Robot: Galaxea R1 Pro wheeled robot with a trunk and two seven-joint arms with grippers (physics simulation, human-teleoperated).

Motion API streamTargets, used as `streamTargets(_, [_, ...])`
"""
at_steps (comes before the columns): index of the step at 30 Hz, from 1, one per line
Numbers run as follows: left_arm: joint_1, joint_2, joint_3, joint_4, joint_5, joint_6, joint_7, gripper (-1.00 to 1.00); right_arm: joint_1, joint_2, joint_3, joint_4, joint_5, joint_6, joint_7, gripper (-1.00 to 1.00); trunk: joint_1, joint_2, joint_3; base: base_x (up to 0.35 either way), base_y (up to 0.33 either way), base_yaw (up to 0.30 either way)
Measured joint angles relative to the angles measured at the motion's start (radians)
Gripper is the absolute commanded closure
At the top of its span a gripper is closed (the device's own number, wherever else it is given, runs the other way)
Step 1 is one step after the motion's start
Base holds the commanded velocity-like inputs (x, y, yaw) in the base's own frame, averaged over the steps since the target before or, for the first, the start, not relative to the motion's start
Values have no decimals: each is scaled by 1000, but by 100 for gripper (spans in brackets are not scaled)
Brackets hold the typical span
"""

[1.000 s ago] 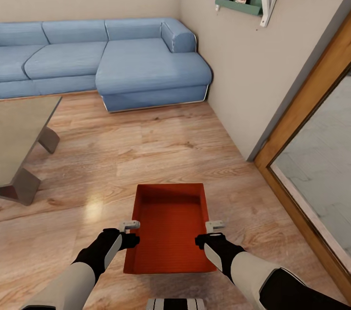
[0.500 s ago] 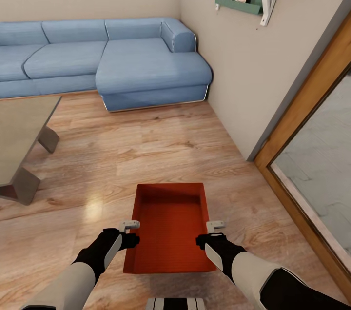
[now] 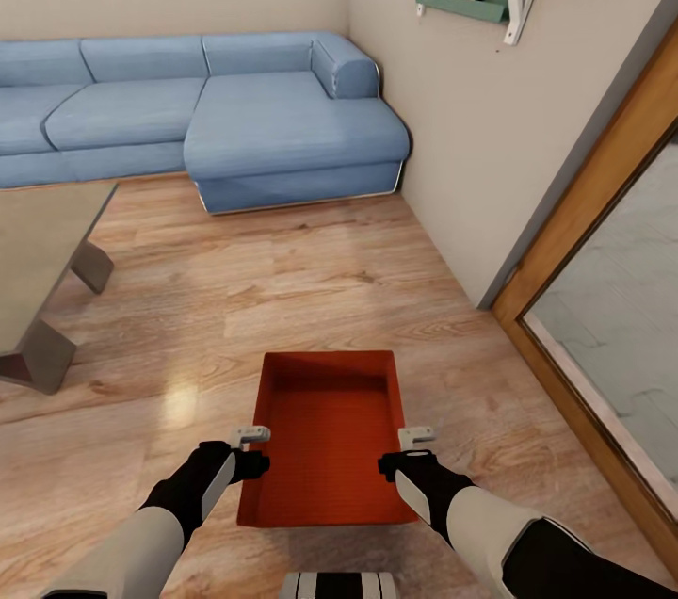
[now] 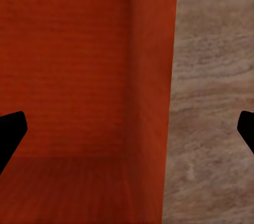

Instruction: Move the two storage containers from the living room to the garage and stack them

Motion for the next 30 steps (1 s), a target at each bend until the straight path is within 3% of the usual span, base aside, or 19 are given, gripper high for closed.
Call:
streamTargets(15, [0, -1, 0, 0, 1, 0, 0, -100, 0, -1, 0, 0, 0, 0, 0, -100, 58, -105, -47, 0, 0, 0])
streamTargets(30, [0, -1, 0, 0, 1, -1, 0, -100, 0, -3, 0, 0, 0, -1, 0, -100, 58, -105, -47, 0, 0, 0])
